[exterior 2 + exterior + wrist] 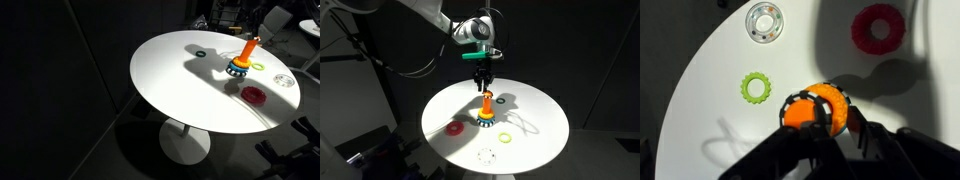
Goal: Take the orange ring off of the ring toss then place a black and white one onto it
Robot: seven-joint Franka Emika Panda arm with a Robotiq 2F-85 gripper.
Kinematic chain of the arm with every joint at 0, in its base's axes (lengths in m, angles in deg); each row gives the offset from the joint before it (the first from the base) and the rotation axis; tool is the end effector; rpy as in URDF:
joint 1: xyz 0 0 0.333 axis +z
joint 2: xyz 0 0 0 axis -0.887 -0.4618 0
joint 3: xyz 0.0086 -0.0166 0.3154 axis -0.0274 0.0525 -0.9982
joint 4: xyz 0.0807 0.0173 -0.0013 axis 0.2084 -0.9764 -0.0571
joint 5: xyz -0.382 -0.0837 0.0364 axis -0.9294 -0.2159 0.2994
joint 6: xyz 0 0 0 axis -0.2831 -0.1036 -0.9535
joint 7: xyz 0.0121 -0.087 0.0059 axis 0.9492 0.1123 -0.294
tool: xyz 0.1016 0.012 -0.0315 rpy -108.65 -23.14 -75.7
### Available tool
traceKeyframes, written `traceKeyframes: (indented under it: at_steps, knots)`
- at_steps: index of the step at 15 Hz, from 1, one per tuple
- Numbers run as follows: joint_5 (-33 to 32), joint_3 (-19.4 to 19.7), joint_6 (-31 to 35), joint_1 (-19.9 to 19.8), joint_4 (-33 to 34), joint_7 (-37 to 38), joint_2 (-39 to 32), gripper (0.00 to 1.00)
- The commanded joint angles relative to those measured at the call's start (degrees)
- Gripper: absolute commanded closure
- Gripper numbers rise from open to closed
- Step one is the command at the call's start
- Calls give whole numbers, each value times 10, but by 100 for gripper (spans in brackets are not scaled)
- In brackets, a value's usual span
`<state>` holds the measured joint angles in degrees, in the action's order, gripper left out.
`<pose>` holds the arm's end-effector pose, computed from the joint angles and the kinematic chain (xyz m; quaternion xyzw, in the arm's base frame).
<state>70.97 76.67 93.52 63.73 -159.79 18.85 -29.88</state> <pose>0.6640 -0.0279 0.3060 0.9765 0.0454 -0.1750 0.1175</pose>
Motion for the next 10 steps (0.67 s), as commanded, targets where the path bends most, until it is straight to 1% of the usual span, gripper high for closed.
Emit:
traceKeyframes:
  at_steps: [1, 5, 6, 10]
  knots:
    - [-2, 2, -25, 1, 22, 6, -10, 37]
    - [0, 0, -24, -1, 19, 0, -6, 5]
    - [1, 0, -23, -1, 19, 0, -5, 1]
    - [13, -4, -15, -7, 14, -8, 0, 0]
